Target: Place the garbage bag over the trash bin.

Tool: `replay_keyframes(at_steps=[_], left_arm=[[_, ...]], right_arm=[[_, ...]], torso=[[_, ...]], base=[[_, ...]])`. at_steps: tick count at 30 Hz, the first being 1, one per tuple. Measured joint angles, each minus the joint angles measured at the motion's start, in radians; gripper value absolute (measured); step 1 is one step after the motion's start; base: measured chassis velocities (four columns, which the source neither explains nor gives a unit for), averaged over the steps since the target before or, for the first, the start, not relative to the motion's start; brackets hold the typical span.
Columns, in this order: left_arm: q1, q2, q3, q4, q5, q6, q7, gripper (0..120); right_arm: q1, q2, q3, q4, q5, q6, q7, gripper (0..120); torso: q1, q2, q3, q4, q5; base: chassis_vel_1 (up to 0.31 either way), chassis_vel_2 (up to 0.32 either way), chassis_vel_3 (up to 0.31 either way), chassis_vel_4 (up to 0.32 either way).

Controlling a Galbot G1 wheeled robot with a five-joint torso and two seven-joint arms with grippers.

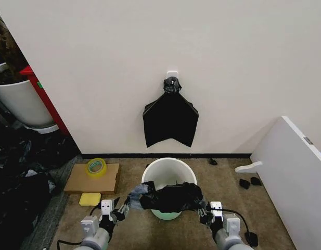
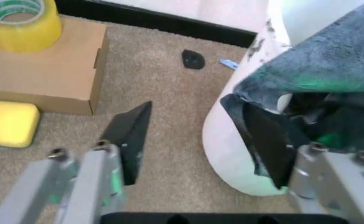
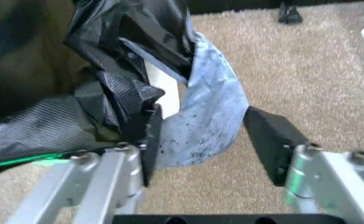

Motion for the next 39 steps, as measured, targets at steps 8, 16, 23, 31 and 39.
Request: replay_keyframes(at_steps=[8,16,23,31,39], left_arm=[[0.077,0.022,-0.039,-0.048,-0.066,-0.069,0.045,98],[0.086,0.023,-0.127,-0.056,-0.121,-0.099,0.057,100],[0.095,0.044,-0.164,-0.044,-0.163,-0.121,0.144,100],[0.102,0.072,-0.218,-0.013,-0.143,-0.136,0.29,100],[0.113,0.098,-0.249,0.062,0.156,-0.109,0.34,98]], right_arm=[[-0.082,0.004,0.03,0.054,-0.018,0.1,-0.03,82],[-0.109,0.008,0.054,0.076,-0.02,0.136,-0.032,100],[-0.11,0.008,0.057,0.079,-0.031,0.143,-0.031,100],[-0.117,0.012,0.057,0.117,-0.057,0.153,-0.03,100],[-0.111,0.003,0.059,0.14,-0.078,0.149,-0.032,100]], torso=[[0.0,0.0,0.0,0.0,-0.0001],[0.0,0.0,0.0,0.0,0.0],[0.0,0.0,0.0,0.0,0.0],[0.0,0.0,0.0,0.0,0.0],[0.0,0.0,0.0,0.0001,-0.0002]], base=[[0.0,0.0,0.0,0.0],[0.0,0.0,0.0,0.0],[0.0,0.0,0.0,0.0],[0.0,0.0,0.0,0.0],[0.0,0.0,0.0,0.0]])
